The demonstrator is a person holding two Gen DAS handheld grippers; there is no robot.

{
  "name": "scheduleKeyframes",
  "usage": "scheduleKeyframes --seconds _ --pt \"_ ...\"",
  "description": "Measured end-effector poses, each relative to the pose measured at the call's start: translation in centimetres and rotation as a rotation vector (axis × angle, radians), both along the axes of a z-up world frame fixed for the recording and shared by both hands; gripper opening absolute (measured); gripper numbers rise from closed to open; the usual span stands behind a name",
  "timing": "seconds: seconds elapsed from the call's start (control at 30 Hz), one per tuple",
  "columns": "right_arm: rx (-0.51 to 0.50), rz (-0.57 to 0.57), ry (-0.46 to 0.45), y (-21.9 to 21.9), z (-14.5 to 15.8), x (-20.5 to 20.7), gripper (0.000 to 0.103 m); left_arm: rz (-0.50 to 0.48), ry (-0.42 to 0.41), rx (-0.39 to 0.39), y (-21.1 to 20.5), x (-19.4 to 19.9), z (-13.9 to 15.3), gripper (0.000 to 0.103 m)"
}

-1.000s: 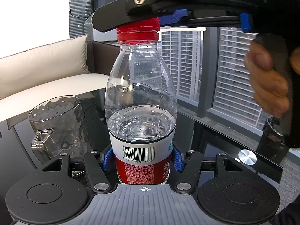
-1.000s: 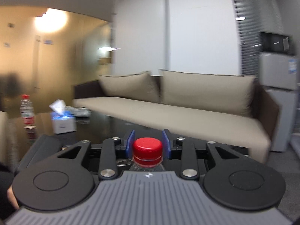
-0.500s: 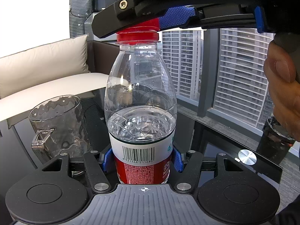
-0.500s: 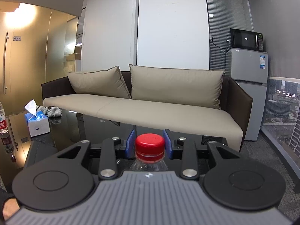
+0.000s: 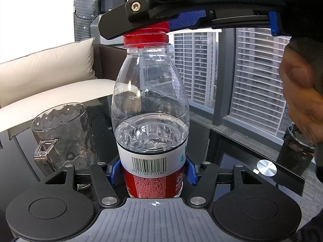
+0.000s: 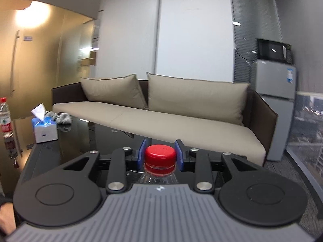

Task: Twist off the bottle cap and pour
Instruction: 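Continue turning the red cap with the right tool while the left tool holds the bottle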

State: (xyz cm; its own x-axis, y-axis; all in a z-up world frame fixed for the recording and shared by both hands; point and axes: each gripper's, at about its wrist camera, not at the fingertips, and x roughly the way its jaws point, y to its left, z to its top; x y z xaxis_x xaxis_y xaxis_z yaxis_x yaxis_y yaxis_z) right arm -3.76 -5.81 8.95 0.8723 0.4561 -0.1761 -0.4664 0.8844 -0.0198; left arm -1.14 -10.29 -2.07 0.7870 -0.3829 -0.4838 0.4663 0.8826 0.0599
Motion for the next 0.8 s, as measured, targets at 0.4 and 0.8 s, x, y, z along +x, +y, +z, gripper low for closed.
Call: scheduleKeyframes --seconds 0.4,0.8 --pt "0.065 0.268 -0.001 -3.7 -0.4 2.3 0.032 -0.01 -0.002 -0.002 0.1 -0.5 0.0 0.056" --pt "0.089 0.065 0.021 -2.4 -0.4 -0.4 0.051 -0.003 -0.002 0.002 0.0 -0.9 0.1 0.056"
